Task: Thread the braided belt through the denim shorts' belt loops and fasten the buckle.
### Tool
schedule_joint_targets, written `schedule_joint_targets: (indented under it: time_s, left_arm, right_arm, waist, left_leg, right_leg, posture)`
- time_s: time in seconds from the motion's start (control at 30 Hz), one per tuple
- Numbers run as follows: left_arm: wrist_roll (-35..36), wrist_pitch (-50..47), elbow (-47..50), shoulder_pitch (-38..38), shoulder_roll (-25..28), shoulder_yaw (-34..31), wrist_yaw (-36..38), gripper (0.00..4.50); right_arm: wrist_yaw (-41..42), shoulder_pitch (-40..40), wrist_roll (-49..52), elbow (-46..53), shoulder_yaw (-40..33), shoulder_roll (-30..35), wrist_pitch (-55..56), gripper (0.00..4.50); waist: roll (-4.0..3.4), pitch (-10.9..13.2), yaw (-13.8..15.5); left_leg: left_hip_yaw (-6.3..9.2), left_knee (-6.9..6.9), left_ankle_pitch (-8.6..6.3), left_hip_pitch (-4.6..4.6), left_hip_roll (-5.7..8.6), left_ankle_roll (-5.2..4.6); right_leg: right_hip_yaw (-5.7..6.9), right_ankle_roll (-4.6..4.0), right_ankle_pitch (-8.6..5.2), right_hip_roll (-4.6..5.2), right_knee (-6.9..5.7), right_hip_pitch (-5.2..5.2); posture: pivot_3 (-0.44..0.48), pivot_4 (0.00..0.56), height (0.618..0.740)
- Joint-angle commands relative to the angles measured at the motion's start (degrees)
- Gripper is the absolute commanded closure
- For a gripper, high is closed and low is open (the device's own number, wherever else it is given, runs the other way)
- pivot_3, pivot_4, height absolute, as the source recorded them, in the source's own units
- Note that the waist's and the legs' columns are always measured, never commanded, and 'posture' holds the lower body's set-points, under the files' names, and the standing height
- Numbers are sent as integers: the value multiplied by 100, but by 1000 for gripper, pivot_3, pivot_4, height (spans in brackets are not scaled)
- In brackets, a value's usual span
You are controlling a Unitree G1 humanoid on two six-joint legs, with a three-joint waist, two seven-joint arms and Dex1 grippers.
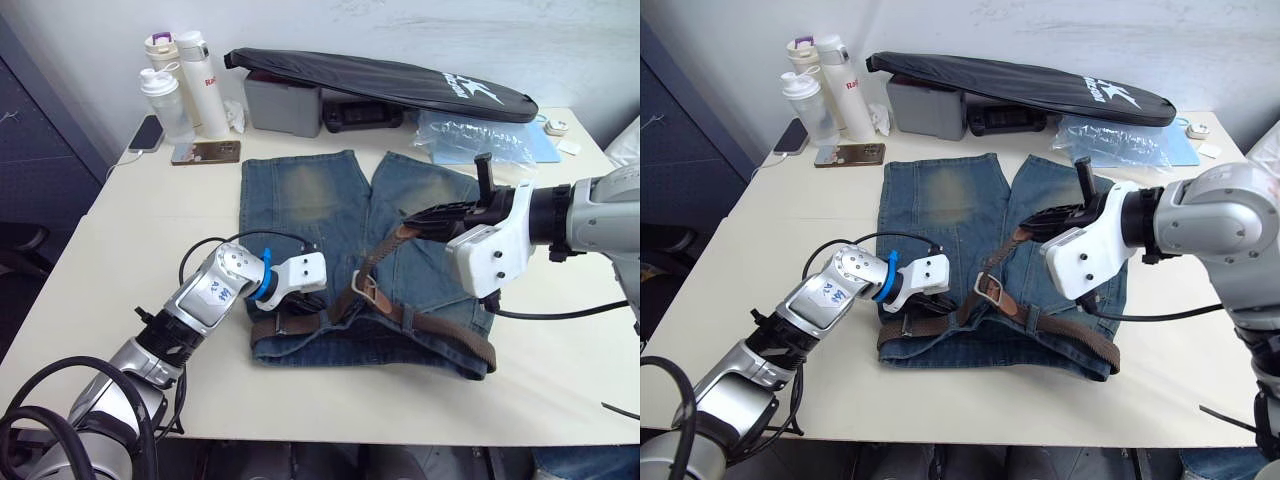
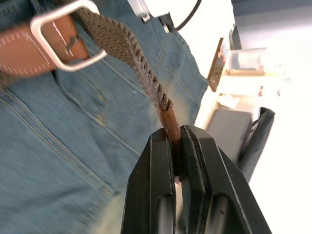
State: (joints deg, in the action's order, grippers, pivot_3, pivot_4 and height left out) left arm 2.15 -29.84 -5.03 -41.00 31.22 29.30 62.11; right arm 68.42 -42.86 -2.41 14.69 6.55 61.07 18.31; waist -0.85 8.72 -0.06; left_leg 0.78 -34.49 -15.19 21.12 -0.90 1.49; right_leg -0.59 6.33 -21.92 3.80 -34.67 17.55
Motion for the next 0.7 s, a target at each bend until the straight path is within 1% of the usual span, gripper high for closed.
schedule_joint_targets:
  time_s: [0.03,0.17,0.27,0.3,0.37,0.43,0.53,0.63,0.67,0.7]
  left_arm:
    - [-245,102,-200,181,17,229,116,4479]
    - [-263,126,-245,198,4,211,157,4479]
    - [-262,111,-259,219,2,184,166,4479]
    - [-239,80,-252,232,-4,157,165,4479]
    - [-144,-7,-218,256,-16,63,176,4479]
    - [124,-320,-135,238,-109,-206,180,4479]
    - [427,-714,-54,175,-225,-562,162,4479]
    - [1163,-1370,-13,-71,-365,-1515,54,4479]
    - [1331,-1523,23,-123,-375,-1743,31,4479]
    - [1472,-1607,78,-157,-382,-1954,-22,4169]
  right_arm:
    - [147,-534,-26,-357,-143,223,599,4500]
    - [195,-870,-39,-523,-45,143,916,4500]
    - [188,-1103,3,-578,24,74,923,4500]
    - [182,-1080,79,-533,42,30,865,4500]
    - [75,-723,112,-372,34,-38,846,4500]
    - [-77,-259,17,-298,-33,-63,967,4500]
    - [-181,-6,-23,-247,-100,-59,1007,4500]
    - [-292,106,-27,-243,-161,-56,981,4500]
    - [-323,131,-45,-248,-170,-48,966,4500]
    - [-345,153,-72,-266,-178,-32,913,4500]
  waist:
    - [-2,-1,-5]
    - [-5,-3,-16]
    - [-5,-3,-15]
    - [-5,-3,-15]
    - [-4,-3,-11]
    - [-1,-5,0]
    - [-3,-3,-6]
    - [-7,1,-16]
    - [-5,2,-21]
    - [-3,3,-29]
  left_leg:
    - [-3,0,0,0,2,0]
    - [-2,-1,-1,-3,-1,-2]
    - [-3,-3,-1,-2,-1,-2]
    - [-2,-4,-1,-2,-1,-2]
    - [0,-3,-1,-2,0,-2]
    - [3,-5,-1,-2,1,-3]
    - [2,-12,-3,4,4,-5]
    - [1,-17,-3,4,4,-5]
    - [3,-19,-3,3,0,-5]
    - [3,-19,-2,5,-2,-4]
  right_leg:
    - [-2,0,0,2,2,0]
    - [-1,0,0,7,-1,-1]
    - [-1,0,0,18,-3,-1]
    - [-1,0,0,27,-3,-1]
    - [2,0,0,35,-4,-1]
    - [7,0,0,40,-5,-3]
    - [10,0,0,44,-8,-3]
    - [13,0,0,42,-13,-1]
    - [13,0,0,41,-15,-1]
    - [14,0,0,40,-13,0]
  posture:
    - [0,150,740]
    - [0,150,740]
    - [0,150,740]
    - [0,150,740]
    - [0,150,740]
    - [0,150,740]
    - [0,150,740]
    - [0,150,740]
    - [0,150,740]
    - [0,150,740]
